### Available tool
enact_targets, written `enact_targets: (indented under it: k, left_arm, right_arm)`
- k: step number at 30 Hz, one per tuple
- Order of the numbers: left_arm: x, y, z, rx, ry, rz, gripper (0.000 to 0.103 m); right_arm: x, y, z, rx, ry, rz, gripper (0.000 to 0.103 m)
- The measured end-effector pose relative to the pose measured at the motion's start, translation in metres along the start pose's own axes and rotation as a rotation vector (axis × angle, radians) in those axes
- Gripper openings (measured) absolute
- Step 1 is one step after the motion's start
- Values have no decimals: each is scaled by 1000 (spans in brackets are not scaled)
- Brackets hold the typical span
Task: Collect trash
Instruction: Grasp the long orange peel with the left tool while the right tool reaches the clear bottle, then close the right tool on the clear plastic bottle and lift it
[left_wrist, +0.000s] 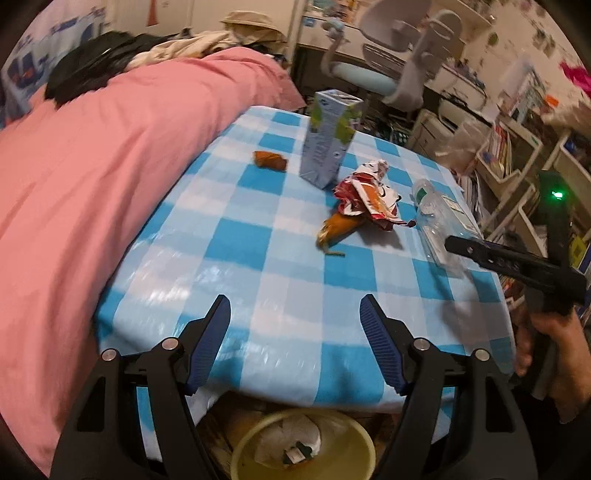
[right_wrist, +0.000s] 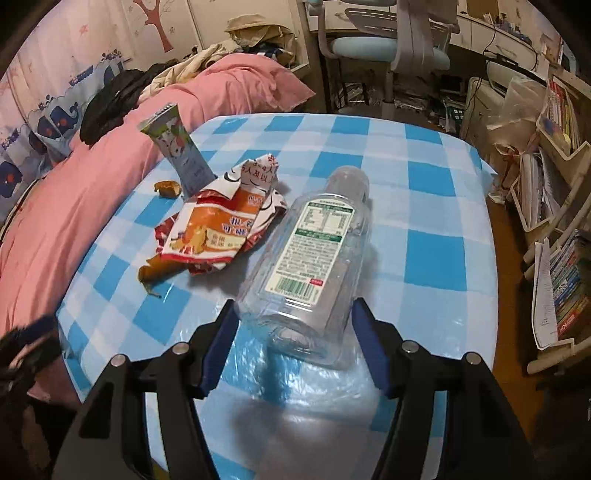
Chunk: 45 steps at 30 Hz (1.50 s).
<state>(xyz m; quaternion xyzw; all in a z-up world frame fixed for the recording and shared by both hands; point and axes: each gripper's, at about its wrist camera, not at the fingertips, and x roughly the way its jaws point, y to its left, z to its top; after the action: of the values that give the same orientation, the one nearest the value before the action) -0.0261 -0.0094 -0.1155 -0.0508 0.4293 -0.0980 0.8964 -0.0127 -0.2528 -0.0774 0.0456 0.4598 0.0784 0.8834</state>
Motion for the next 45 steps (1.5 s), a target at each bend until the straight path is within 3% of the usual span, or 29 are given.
enact_targets:
  k: [2,4,8,17,18,20,22,24,26,35,40,43,45]
  left_arm:
    - [11,-6,9,34,17,3,70]
    - [27,-14,20,91,41,9,70]
    - [60,-25,39,187,72,9,70]
    - [108,-37,66,223,110,-33,69]
    - [113,-38,67,227,118,-35,67]
    - [120,-41,68,228,139,-44,43]
    - [126,-42,69,222,159,-65,30]
    - [126,-44,70,229,166,-80,23]
    - [122,-45,68,242,172,-93,20]
    - [82,-15,49,178,216,-42,19]
    - [58,1,22,161,247,-34,20]
    - [53,-2,15,194,241,-26,29]
    - [52,-2,13,198,231,-15,43]
  right_arm:
    - [2,-3,3,17,-11,20,73]
    - [2,-7,7,38,-26,37,75]
    - [6,-16,12,95,-39,78,76]
    - [15,-30,21,138,-56,95,76]
    - [18,-31,22,139,-50,96,76]
    - [23,-32,23,138,-38,97,76]
    - [25,-30,24,130,-34,98,73]
    - [26,-28,25,114,-30,103,66]
    - [26,-24,25,94,-30,98,66]
    - [13,-8,10,22,-9,126,62]
    - [4,0,-3,-3,5,138,62]
    - [5,2,-8,2,12,140,63]
    - [6,2,-8,8,8,130,64]
